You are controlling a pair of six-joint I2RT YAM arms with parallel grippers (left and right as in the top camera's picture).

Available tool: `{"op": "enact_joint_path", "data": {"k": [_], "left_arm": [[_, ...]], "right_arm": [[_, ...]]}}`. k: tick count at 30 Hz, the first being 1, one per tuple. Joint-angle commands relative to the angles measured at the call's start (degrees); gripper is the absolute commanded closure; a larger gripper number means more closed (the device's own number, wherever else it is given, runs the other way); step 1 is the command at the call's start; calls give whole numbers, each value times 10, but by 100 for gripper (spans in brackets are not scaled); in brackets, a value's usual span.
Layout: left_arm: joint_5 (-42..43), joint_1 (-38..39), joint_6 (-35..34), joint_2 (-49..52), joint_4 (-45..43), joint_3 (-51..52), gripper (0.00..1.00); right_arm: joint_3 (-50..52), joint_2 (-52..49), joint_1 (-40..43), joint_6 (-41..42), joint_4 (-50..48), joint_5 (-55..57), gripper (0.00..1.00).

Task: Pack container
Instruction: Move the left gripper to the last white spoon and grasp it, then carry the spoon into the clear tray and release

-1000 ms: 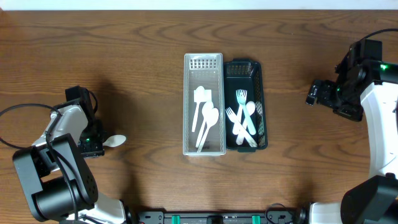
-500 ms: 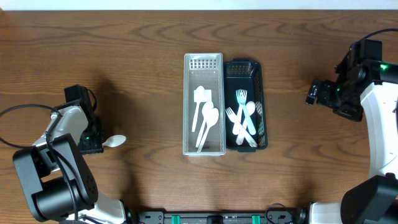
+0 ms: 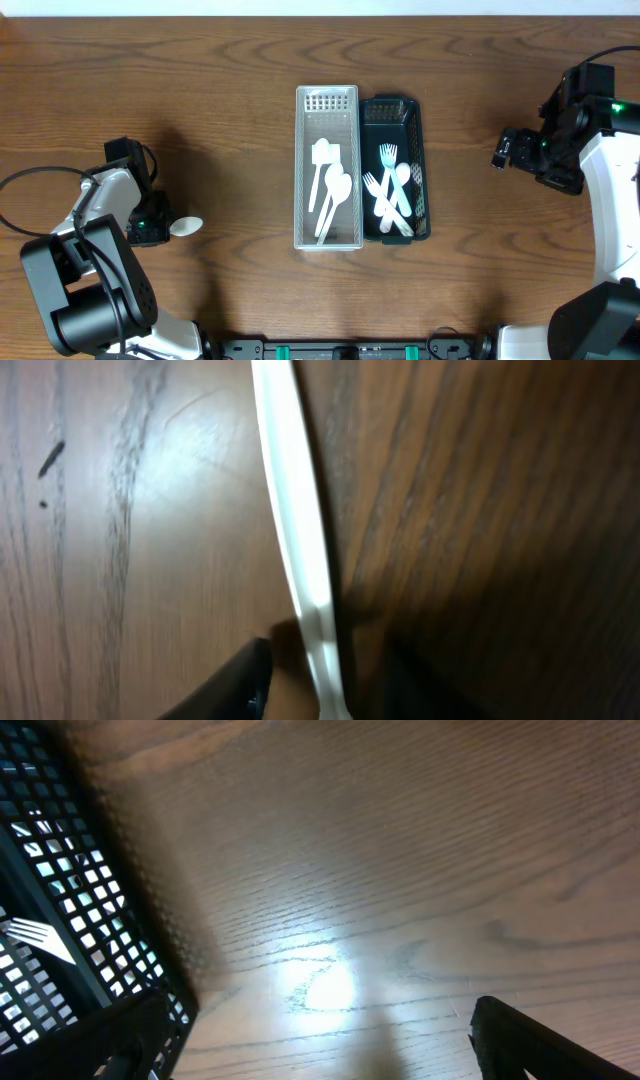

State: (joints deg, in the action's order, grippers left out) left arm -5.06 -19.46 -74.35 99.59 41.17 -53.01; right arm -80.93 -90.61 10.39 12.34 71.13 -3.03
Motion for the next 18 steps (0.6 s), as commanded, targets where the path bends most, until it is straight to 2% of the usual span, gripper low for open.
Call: {"op": "enact_joint_path", "data": {"k": [1,8,15,18], "left_arm": [[30,-1,20,38,14,33,80],[30,-1,19,38,14,33,94],[30,-1,24,38,9,33,94],[32,-1,62,36,1,30,94]], "right_arm": [[1,-4,1,-8,2,0,1],[1,-4,1,-8,2,0,1],[1,-4,1,-8,2,0,1],[1,-4,1,-8,2,0,1]]}}
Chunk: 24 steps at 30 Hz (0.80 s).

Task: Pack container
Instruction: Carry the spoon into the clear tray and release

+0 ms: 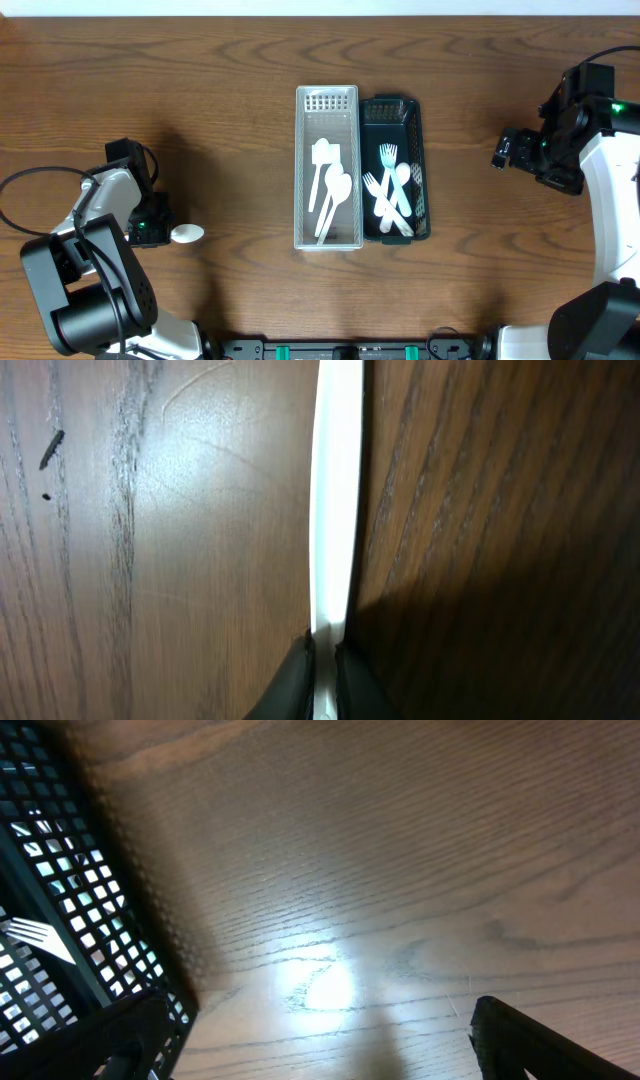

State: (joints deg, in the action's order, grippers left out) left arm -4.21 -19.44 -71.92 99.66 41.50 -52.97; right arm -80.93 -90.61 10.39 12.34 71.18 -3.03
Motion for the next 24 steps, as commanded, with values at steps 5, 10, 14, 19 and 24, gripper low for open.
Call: {"op": "enact_joint_path", "data": {"k": [5,10,14,19,24], "left_arm": [[38,6,188,14,11,-10,94],[36,56,276,-53,50,-60,94],[36,133,353,-123,63,-98,95],[36,265,421,-188,85,-155,94],[36,406,477,-200,91,-208,94]], "right_arm": [[1,-4,1,-8,0,0,1],[1,-4,1,-8,-1,0,1],[1,-4,1,-8,-1,0,1],[1,-4,1,-8,0,0,1],[1,-4,1,-8,0,-1,1]]}}
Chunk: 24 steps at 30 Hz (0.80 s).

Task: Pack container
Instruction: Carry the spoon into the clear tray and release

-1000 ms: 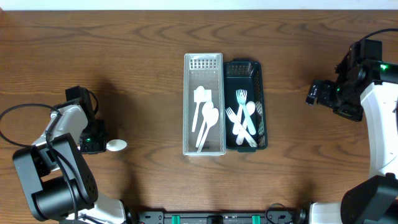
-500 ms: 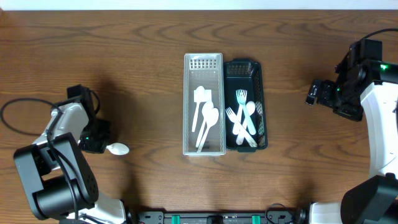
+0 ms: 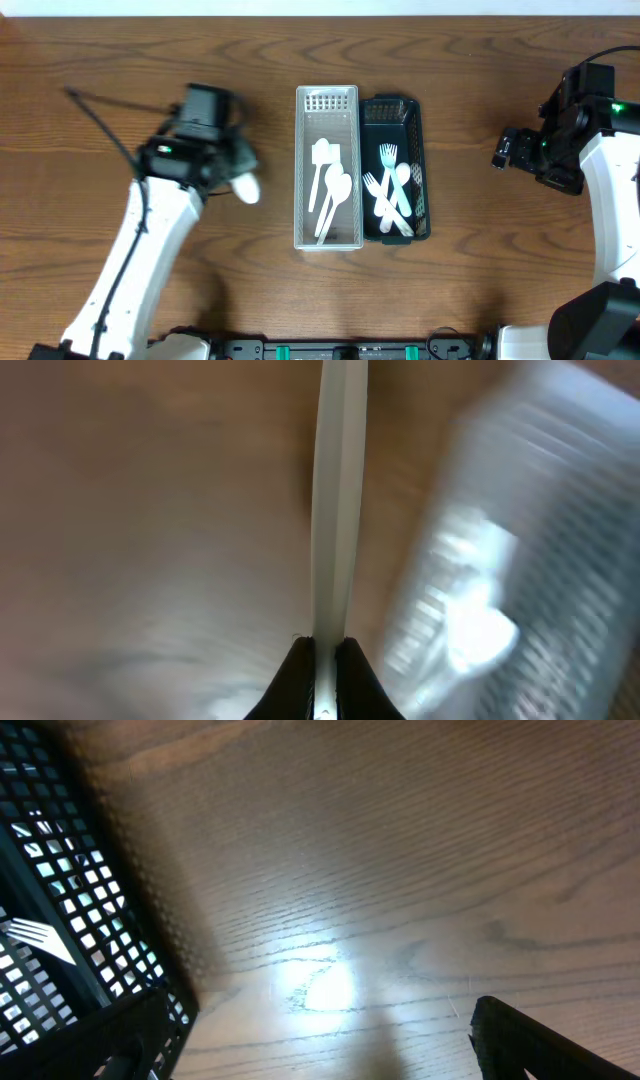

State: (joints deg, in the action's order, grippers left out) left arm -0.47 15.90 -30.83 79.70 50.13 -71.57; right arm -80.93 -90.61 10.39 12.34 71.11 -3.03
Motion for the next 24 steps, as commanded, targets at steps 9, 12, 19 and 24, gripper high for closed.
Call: {"op": "enact_joint_path", "data": {"k": [9,12,19,24], "left_arm": [[-61,215,82,54,-70,-28,94],[-60,230,84,101,-83,-28,94],[-60,232,132,188,-95,-28,94],[-60,232,152,207,-104,-28,75]], "right_arm": [[1,-4,1,-8,0,-1,1],[1,-4,1,-8,1,-1,1],[1,-4,1,-8,1,-3,1],[1,-4,1,-8,1,-3,1]]}}
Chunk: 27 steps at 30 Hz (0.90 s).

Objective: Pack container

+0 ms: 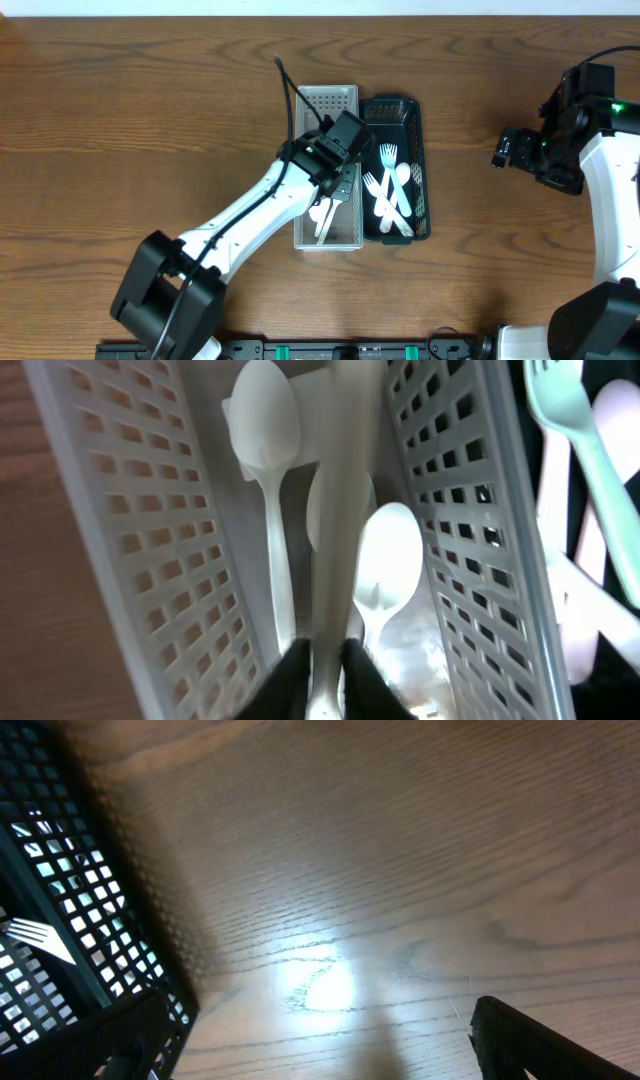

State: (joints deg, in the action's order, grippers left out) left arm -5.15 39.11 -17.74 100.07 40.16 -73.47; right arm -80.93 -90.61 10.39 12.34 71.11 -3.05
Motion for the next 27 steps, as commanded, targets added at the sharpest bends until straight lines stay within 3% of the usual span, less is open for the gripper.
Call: {"op": "enact_joint_path", "data": {"k": [1,10,14,16,17,18,27], "left_arm": [[-13,0,21,3,-6,-9,71],[-22,0,59,-20,-15,-19,42],[-85,-3,68,-73,-16,-29,30],[-122,-14,68,-110,-19,-29,17],[-129,-22,68,-126,-21,-29,5],[-132,-33,68,-142,-22,-29,2],[-134,-219,48,-220,-39,-28,2]], "right_arm": [[1,-4,1,-8,1,-2,1],[1,-4,1,-8,-11,-2,1],[0,5,-2,-8,-25,-2,1],[0,19,-11,-8,-35,-2,1],[0,28,-18,-8,-43,-2,1],[0,37,-25,-8,-52,-2,1],[0,90,-133,-9,-206,79,1]]}}
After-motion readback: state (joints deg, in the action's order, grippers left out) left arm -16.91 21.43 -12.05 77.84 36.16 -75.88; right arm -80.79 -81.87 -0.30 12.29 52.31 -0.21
